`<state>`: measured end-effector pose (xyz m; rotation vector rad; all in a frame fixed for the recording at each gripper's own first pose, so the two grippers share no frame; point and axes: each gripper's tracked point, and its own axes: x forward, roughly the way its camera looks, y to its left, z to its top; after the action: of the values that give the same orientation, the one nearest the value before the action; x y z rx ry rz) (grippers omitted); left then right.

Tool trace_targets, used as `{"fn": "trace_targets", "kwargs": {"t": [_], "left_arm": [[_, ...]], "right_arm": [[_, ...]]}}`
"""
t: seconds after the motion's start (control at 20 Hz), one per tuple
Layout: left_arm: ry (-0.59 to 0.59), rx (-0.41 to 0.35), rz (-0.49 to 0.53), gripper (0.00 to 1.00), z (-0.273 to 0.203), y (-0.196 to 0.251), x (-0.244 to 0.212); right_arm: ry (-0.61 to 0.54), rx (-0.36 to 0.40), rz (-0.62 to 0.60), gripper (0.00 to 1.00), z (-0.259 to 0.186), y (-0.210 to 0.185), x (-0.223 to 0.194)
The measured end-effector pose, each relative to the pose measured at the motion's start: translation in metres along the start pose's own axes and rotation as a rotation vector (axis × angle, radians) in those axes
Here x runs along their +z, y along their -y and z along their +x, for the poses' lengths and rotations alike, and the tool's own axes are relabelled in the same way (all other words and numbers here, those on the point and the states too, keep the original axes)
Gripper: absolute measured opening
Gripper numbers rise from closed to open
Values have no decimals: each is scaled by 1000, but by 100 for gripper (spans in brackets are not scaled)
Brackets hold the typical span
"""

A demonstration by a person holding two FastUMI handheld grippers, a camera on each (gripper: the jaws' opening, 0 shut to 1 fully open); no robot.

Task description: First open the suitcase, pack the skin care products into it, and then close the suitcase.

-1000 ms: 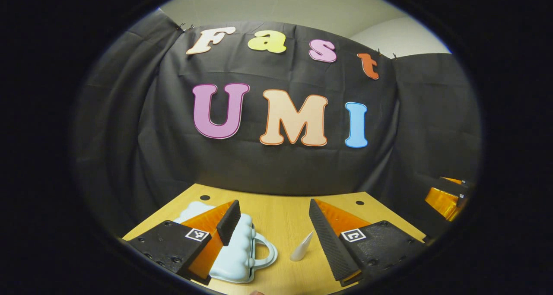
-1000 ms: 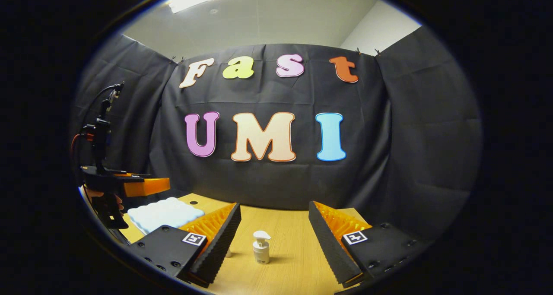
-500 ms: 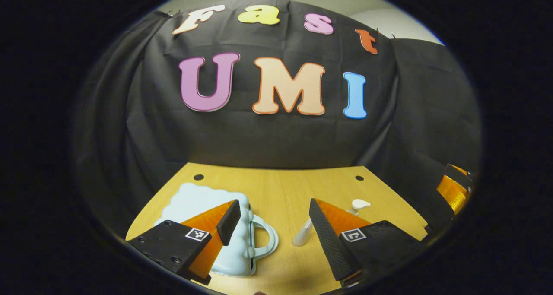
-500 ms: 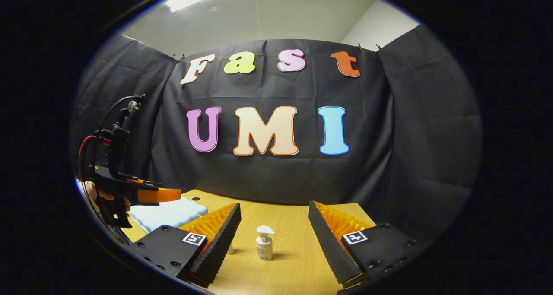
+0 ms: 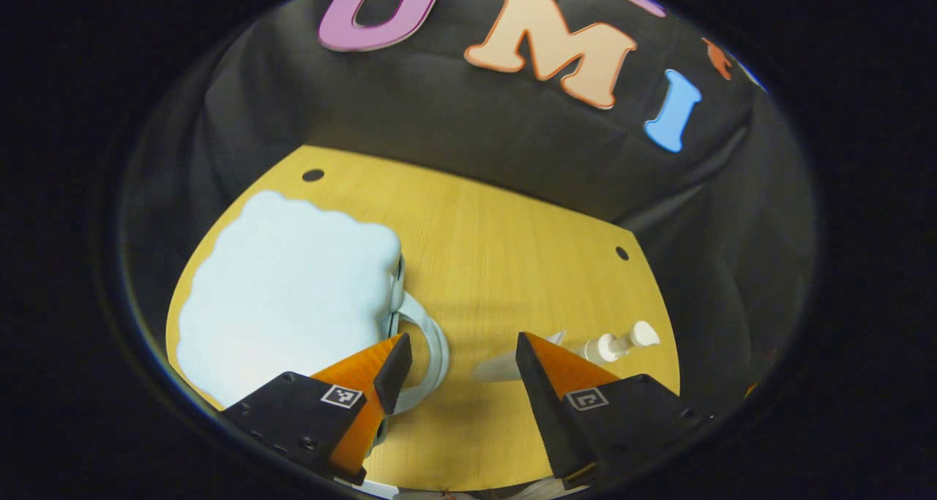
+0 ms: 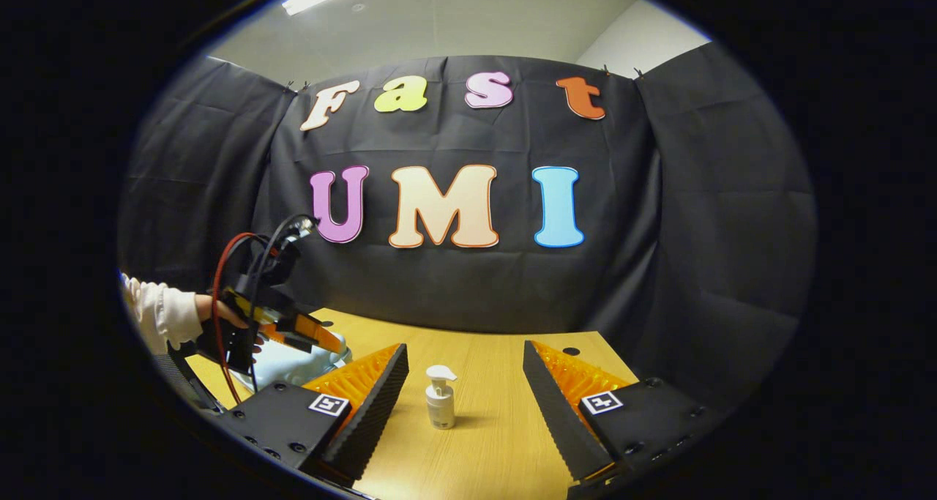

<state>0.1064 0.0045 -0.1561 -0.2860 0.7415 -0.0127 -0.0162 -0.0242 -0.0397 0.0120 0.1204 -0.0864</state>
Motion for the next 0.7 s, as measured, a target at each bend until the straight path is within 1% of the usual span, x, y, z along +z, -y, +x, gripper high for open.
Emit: {"fn": "trace_targets", "kwargs": {"t": [0.15,0.25,0.3,0.35,0.4,0.45,0.5,0.55,0.6,0.65,0.7], "left_arm": [[-118,26,9,83,23,-9,-9],[-206,50,19,79,35,-14,-16],[-245,59,24,74,39,-17,-22],[-275,68,30,77,45,-19,-24],[-301,81,34,71,49,-22,-27],[-323,88,36,71,53,-24,-29],[-345,89,34,67,59,-25,-32],[-366,96,29,69,62,-26,-36],[-387,101,29,59,68,-26,-40],[-413,108,31,61,71,-28,-44],[-430,119,34,48,74,-30,-47]], "right_arm": [[1,-15,0,99,-2,8,-1],[-2,-20,8,99,-4,12,-3],[-4,-21,12,99,-4,13,-4],[-5,-25,12,99,-5,15,-5],[-5,-32,9,99,-6,18,-4],[-5,-38,5,99,-8,20,-6],[-7,-45,1,99,-10,23,-6],[-11,-52,-1,99,-12,26,-8],[-16,-60,-1,99,-14,30,-10],[-21,-66,2,99,-15,32,-13],[-26,-72,5,99,-16,35,-14]]}}
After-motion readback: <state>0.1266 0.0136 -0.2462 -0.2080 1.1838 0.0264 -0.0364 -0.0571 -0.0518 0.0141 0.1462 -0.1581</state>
